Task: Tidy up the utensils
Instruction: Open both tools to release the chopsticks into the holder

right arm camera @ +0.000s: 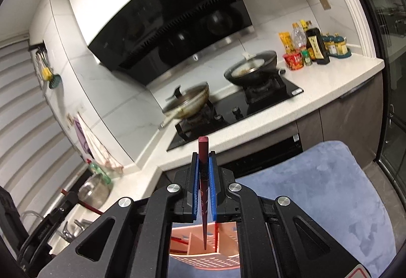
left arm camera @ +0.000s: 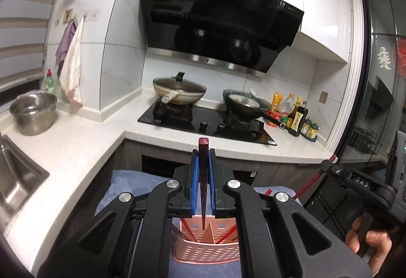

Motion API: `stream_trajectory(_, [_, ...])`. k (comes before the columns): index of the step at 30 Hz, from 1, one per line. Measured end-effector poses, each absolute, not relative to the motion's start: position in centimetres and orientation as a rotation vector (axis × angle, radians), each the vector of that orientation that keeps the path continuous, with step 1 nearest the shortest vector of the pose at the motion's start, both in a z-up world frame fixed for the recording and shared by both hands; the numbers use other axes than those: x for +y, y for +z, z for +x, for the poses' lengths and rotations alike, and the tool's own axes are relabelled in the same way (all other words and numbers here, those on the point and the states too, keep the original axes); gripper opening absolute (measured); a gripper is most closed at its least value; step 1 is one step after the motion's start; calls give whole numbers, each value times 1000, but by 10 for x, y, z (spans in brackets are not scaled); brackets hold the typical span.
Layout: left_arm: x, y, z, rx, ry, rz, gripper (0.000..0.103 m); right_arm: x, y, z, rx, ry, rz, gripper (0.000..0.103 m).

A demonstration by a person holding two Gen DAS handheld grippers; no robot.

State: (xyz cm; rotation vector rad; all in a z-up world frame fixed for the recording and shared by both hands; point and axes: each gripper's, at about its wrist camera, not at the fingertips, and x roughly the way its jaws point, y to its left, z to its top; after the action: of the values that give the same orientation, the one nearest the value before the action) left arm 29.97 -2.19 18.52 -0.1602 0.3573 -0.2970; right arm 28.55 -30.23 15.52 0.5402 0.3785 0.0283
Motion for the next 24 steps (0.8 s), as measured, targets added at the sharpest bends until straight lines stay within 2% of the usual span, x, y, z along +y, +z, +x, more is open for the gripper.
stream_trajectory(14, [-22, 161, 316, 424, -293, -169, 7, -288, 120, 305, 477, 46, 534, 9])
stream_trajectory(16, [-21, 159, 317, 437, -292, -176, 8, -289, 118, 304, 475, 27, 538, 12])
stream_trajectory(17, [-20, 158, 317, 442, -286, -183, 8, -290, 118, 304, 479, 24, 543, 18])
stream_trajectory(19, [-18, 156, 319, 452, -273, -188, 17, -293, 115, 303, 485, 28, 560, 25])
stream_trajectory(20, [-17, 155, 319, 459, -263, -196, 29, -294, 115, 303, 486, 26, 563, 26])
stream_trajectory(21, [-15, 154, 319, 461, -258, -205, 36, -295, 115, 301, 487, 26, 560, 26])
stream_trajectory(24, [-12, 151, 316, 462, -246, -210, 37, -293, 116, 297, 488, 30, 541, 27])
